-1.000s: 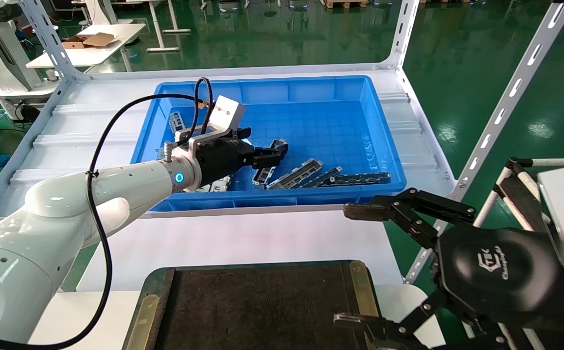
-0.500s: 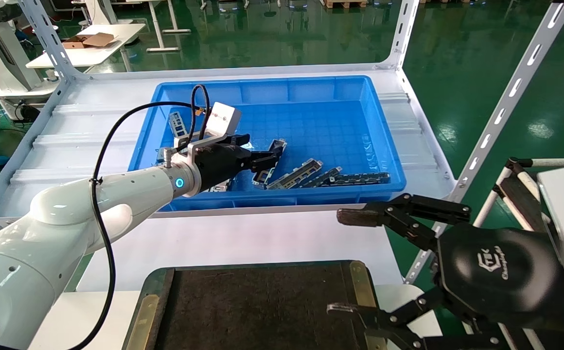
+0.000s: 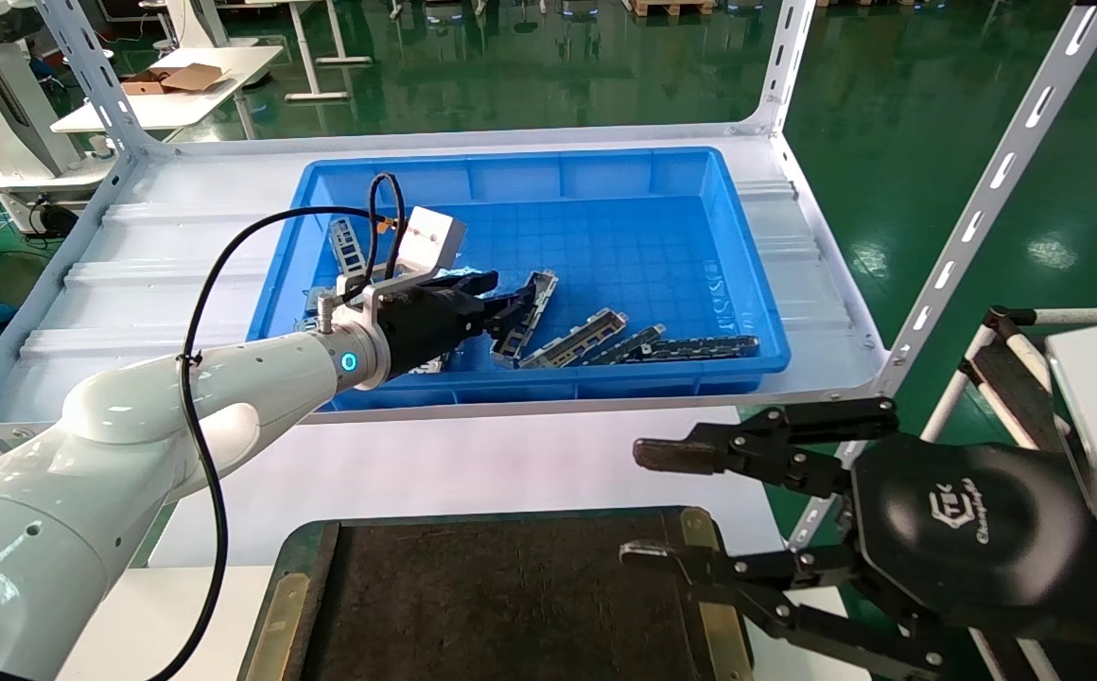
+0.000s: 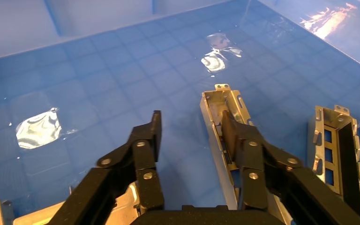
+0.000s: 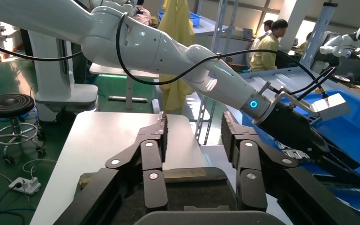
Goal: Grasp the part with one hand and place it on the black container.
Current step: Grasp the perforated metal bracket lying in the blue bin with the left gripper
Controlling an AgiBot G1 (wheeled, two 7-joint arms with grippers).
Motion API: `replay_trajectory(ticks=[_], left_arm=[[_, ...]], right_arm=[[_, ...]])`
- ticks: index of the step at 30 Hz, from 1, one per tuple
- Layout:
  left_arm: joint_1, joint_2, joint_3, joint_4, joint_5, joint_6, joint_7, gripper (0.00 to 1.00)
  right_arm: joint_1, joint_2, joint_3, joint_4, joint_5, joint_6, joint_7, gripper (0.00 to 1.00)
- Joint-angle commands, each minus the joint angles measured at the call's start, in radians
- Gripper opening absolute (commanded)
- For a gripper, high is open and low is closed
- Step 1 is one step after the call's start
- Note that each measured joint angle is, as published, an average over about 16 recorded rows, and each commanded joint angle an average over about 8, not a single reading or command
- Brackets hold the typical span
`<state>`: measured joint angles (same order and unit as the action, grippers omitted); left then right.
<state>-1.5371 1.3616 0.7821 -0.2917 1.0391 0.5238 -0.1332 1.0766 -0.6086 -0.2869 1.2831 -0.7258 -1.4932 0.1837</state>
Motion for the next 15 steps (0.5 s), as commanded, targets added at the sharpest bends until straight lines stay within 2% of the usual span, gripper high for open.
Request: replay_trajectory(ticks=[1,15], left_arm=[[0.000,0.000,0.008,0.002,-0.010,-0.003,0.002,0.00],[-0.005,-0.003,0.041,0.008,-0.092,-0.014,0.027,0.00]], right_arm=[[0.000,0.000,0.000,0.000,0.000,0.000,0.000,0.00],[0.000,0.000,-0.001,0.000,0.001,0.000,-0.001,0.00]])
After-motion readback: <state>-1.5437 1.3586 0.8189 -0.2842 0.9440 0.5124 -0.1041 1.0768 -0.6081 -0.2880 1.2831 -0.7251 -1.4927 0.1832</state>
